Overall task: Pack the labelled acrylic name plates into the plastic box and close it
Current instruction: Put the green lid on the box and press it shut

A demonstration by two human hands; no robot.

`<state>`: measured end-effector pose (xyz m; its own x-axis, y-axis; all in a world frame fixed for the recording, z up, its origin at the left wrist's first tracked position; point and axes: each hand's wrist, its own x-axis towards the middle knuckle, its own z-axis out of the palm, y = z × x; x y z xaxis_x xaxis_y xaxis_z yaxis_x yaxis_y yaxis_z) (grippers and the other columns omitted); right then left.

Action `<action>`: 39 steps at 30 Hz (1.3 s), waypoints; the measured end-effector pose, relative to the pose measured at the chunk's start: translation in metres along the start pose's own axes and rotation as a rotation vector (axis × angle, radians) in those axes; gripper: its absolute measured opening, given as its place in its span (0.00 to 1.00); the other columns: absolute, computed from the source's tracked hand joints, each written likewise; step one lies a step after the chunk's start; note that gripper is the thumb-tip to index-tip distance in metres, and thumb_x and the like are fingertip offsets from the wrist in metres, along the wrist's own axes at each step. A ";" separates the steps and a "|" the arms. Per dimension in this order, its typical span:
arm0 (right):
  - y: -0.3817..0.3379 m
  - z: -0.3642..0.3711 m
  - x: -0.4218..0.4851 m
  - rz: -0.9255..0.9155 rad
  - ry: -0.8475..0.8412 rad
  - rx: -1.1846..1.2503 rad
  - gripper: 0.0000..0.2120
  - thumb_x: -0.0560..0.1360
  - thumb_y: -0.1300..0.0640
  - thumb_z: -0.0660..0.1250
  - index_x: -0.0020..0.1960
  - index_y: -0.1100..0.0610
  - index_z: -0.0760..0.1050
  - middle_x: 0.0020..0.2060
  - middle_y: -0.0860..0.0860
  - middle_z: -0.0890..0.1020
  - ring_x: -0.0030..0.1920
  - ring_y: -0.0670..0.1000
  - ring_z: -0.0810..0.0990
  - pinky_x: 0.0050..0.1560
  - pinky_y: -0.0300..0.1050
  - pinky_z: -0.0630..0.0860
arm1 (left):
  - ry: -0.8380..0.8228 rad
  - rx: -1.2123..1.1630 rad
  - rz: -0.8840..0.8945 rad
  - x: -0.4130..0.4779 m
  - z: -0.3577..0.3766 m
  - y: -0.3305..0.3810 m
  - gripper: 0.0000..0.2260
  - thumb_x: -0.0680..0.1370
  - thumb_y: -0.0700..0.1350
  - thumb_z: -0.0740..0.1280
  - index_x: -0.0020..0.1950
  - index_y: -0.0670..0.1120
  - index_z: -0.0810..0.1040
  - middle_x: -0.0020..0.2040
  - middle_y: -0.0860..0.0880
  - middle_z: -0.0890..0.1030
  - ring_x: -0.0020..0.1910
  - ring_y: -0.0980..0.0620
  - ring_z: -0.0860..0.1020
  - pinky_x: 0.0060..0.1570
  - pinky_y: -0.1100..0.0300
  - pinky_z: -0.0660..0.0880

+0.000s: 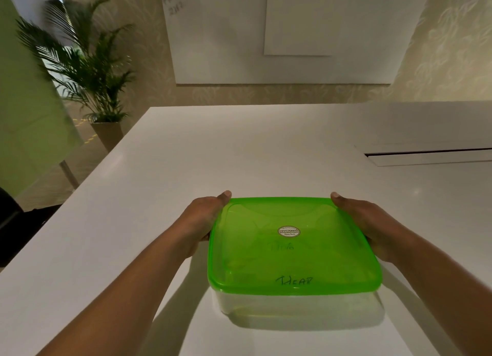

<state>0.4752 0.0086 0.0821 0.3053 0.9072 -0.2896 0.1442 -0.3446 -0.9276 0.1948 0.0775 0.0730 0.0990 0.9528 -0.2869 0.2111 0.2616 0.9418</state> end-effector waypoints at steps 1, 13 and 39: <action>0.000 0.000 0.000 -0.007 -0.002 0.002 0.16 0.77 0.45 0.65 0.51 0.57 0.81 0.44 0.57 0.87 0.48 0.61 0.85 0.57 0.60 0.77 | 0.003 -0.010 0.002 0.001 0.000 -0.001 0.14 0.78 0.58 0.64 0.43 0.49 0.78 0.47 0.42 0.81 0.43 0.46 0.78 0.46 0.55 0.76; 0.026 -0.012 -0.042 0.009 -0.010 -0.096 0.28 0.67 0.34 0.69 0.49 0.58 0.83 0.38 0.53 0.87 0.38 0.56 0.86 0.46 0.51 0.81 | 0.074 0.077 0.087 -0.050 -0.011 -0.034 0.27 0.72 0.65 0.64 0.37 0.39 0.74 0.27 0.44 0.72 0.25 0.50 0.71 0.27 0.62 0.66; 0.055 0.000 -0.095 -0.146 0.014 0.037 0.57 0.49 0.23 0.72 0.47 0.76 0.69 0.20 0.50 0.65 0.21 0.50 0.64 0.22 0.37 0.60 | 0.163 -0.113 0.243 -0.110 0.005 -0.069 0.22 0.70 0.61 0.65 0.30 0.45 0.65 0.21 0.51 0.66 0.21 0.51 0.66 0.27 0.59 0.63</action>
<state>0.4543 -0.0970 0.0584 0.2967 0.9434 -0.1481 0.1530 -0.2001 -0.9678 0.1745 -0.0465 0.0384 -0.0262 0.9993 -0.0272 0.0896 0.0294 0.9955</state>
